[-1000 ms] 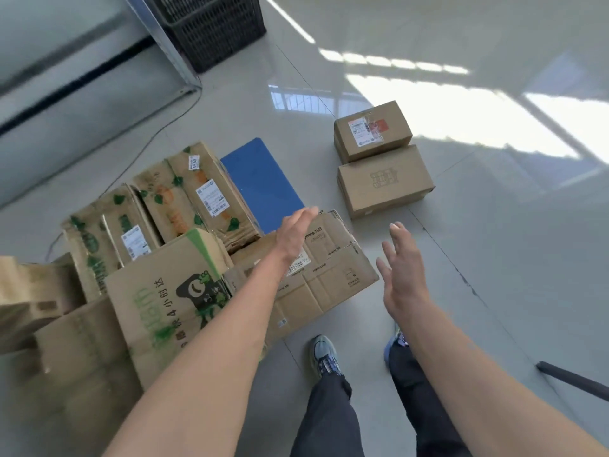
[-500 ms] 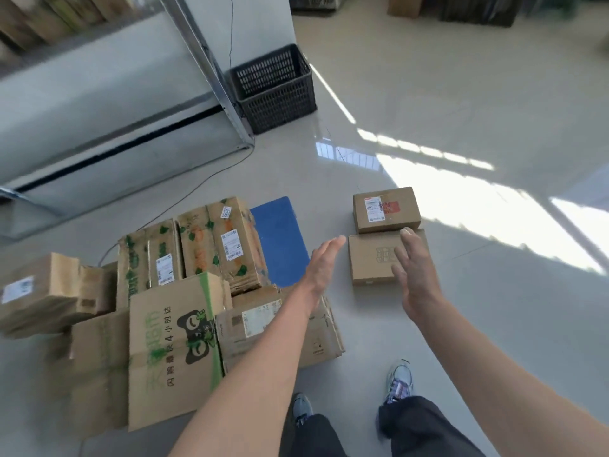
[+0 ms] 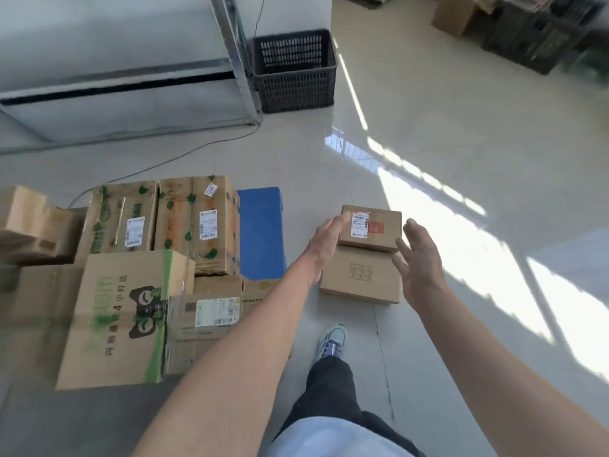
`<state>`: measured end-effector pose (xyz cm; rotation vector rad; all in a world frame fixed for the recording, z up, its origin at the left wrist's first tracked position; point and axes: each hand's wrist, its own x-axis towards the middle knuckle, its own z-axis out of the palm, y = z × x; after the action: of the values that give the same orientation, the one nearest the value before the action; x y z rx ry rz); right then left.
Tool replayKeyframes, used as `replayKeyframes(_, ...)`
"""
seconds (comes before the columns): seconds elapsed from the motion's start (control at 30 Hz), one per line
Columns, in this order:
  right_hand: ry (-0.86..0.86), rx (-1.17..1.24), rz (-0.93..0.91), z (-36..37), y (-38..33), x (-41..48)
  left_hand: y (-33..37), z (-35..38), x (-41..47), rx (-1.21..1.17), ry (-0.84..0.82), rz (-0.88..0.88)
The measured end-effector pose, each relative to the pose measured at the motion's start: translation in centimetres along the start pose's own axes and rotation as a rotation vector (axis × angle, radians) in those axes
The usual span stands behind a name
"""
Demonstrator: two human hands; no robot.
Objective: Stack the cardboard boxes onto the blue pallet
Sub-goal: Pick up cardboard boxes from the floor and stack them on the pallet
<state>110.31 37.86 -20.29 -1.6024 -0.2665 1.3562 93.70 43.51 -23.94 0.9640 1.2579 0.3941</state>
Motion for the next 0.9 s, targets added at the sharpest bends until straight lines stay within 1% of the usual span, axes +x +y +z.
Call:
replayKeyframes(0.2, -0.018, -0.084, 0.023, -0.1, -4.0, 4.5, 1.8, 0.6, 5.0, -0.060, 0.028, -0.002)
replayKeyframes(0.37, -0.103, -0.149, 0.037, -0.7, -6.8, 8.2, 3.1, 2.4, 7.7, -0.118, 0.087, -0.040)
replayKeyframes(0.47, -0.181, -0.179, 0.055, -1.2, -8.4, 10.9, 4.4, 4.0, 9.2, -0.155, 0.162, -0.075)
replayKeyframes(0.6, -0.300, -0.218, 0.077, -3.0, -11.4, 15.1, 6.3, 7.7, 11.9, -0.223, 0.281, -0.062)
replayKeyframes(0.83, -0.543, -0.391, 0.115, -9.3, -18.5, 22.3, 10.8, 17.8, 14.8, -0.371, 0.551, -0.088)
replayKeyframes(0.9, -0.607, -0.430, 0.115, -10.5, -20.5, 23.6, 11.7, 20.4, 15.2, -0.419, 0.589, -0.081)
